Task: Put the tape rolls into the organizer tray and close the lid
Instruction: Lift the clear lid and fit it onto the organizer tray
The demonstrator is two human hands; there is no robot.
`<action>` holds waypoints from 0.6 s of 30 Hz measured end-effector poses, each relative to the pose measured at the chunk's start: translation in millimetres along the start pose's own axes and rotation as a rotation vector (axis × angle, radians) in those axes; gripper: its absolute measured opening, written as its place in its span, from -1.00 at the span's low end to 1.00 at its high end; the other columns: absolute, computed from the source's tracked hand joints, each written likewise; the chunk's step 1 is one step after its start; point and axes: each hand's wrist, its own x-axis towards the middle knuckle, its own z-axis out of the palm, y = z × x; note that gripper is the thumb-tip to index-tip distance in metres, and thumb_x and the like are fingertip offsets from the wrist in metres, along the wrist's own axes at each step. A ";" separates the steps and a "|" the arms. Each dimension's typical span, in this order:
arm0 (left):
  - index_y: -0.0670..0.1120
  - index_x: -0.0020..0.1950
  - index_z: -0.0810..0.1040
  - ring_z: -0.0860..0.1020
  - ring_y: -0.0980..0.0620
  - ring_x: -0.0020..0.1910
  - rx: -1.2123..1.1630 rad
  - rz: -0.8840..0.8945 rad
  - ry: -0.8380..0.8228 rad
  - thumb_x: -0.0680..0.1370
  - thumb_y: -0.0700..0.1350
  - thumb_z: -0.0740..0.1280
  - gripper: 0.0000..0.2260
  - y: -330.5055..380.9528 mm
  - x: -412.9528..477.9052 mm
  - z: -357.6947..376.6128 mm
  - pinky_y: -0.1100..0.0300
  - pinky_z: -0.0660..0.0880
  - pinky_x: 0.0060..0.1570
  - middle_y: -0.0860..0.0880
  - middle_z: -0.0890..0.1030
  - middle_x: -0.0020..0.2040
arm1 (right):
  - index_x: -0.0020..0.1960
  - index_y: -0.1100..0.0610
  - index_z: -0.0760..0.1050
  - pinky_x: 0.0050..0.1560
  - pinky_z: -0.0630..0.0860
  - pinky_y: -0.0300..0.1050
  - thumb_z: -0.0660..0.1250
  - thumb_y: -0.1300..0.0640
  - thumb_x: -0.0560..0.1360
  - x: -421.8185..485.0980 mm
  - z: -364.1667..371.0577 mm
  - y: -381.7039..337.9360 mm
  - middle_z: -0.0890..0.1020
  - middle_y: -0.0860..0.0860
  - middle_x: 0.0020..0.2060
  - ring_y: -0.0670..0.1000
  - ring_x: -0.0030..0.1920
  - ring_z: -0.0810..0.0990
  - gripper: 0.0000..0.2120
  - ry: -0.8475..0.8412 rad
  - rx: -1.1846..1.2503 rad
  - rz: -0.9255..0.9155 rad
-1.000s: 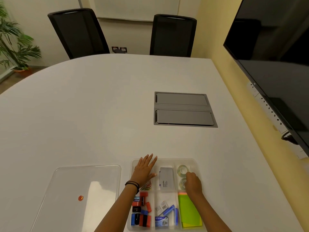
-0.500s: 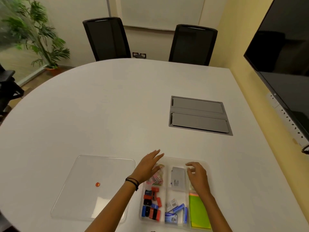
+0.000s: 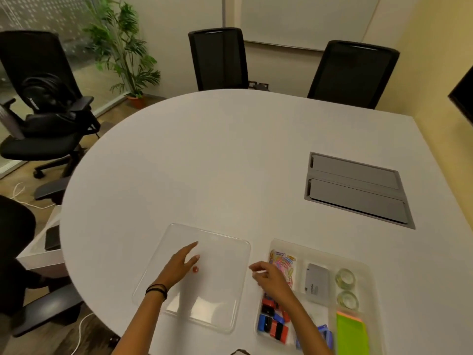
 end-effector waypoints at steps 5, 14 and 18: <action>-0.11 0.43 0.31 0.35 -0.16 0.40 -0.064 -0.211 0.243 0.61 -0.13 0.23 -0.61 -48.6 -4.4 -23.4 -0.06 0.28 0.40 -0.16 0.37 0.44 | 0.28 0.13 0.41 0.07 0.43 -0.24 0.22 0.14 0.55 9.0 37.6 1.2 0.49 0.11 0.24 0.02 0.12 0.52 -0.69 -0.163 -0.267 0.050; -0.17 0.41 0.33 0.43 -0.25 0.29 -0.132 -0.363 0.360 0.60 -0.22 0.21 -0.64 -87.2 -6.3 -26.5 -0.14 0.37 0.30 -0.26 0.41 0.35 | 0.39 0.15 0.26 0.35 0.28 -0.13 0.15 0.10 0.58 19.7 64.9 1.7 0.36 0.13 0.38 0.07 0.36 0.35 -0.61 -0.235 -0.486 0.073; -0.22 0.39 0.34 0.37 -0.30 0.28 -0.096 -0.443 0.313 0.57 -0.21 0.27 -0.61 -92.0 4.5 -26.9 -0.15 0.33 0.33 -0.31 0.34 0.34 | 0.32 0.14 0.32 0.27 0.34 -0.15 0.21 0.10 0.55 25.1 69.0 0.2 0.37 0.16 0.29 0.10 0.25 0.44 -0.65 -0.175 -0.460 0.098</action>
